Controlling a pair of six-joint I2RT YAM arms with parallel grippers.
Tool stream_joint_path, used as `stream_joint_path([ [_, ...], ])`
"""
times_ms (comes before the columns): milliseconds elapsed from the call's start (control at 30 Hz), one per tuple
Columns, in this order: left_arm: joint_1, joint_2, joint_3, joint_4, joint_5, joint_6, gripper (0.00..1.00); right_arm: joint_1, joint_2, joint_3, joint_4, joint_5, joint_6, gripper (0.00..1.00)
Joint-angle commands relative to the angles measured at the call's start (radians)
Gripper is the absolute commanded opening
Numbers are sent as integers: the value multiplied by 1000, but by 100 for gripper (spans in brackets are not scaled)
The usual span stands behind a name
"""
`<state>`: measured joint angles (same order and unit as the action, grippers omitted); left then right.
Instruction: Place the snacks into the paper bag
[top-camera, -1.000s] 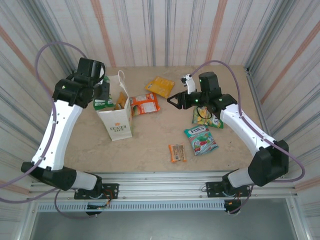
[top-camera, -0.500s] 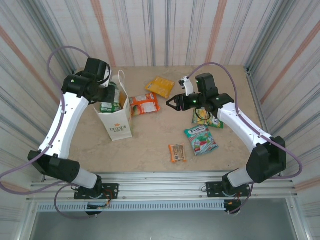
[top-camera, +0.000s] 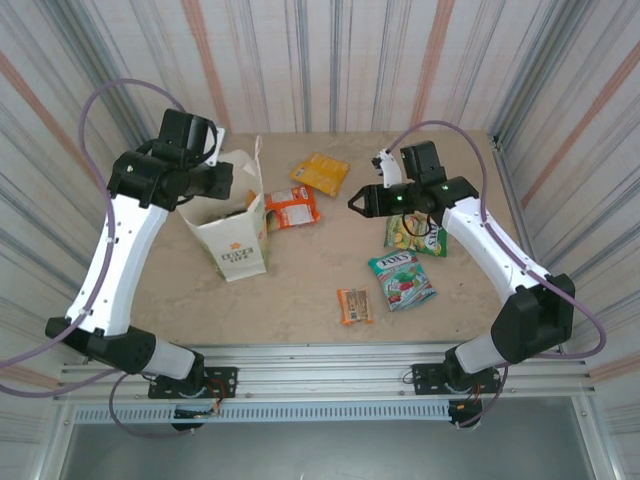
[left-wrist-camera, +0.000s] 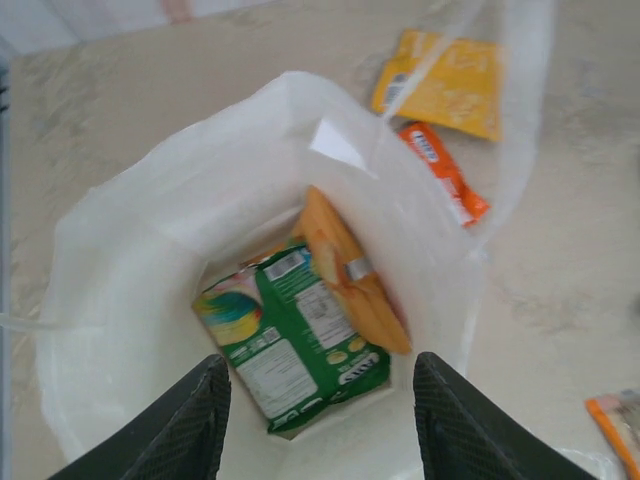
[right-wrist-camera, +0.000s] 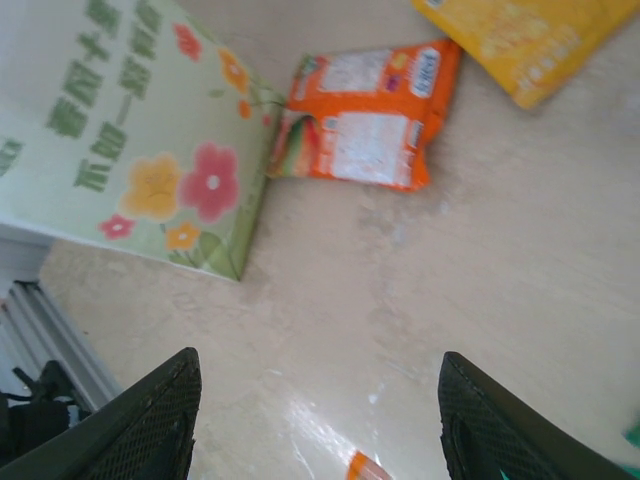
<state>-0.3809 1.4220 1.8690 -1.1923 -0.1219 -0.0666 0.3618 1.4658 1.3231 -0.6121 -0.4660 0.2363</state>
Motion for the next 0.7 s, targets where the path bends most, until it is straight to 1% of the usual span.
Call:
stream_joint_path([
  [0, -65, -54, -15, 72, 84, 69, 54, -54, -10, -1, -154, 65, 31, 64],
  [167, -142, -87, -127, 216, 246, 61, 54, -162, 14, -38, -310, 93, 45, 62],
  [233, -189, -88, -175, 277, 267, 57, 54, -205, 23, -68, -344, 108, 41, 58],
  [300, -251, -67, -214, 325, 267, 41, 54, -258, 38, -108, -369, 108, 61, 58],
  [400, -336, -9, -244, 386, 278, -14, 53, -322, 46, -179, -375, 74, 106, 57],
  [467, -400, 43, -258, 428, 289, -40, 52, -341, 24, -241, -365, 72, 144, 58],
  [533, -444, 99, -275, 476, 298, -60, 52, -347, -18, -305, -353, 92, 181, 59],
  [667, -478, 223, -290, 573, 371, -116, 52, -363, -122, -424, -345, 99, 258, 60],
])
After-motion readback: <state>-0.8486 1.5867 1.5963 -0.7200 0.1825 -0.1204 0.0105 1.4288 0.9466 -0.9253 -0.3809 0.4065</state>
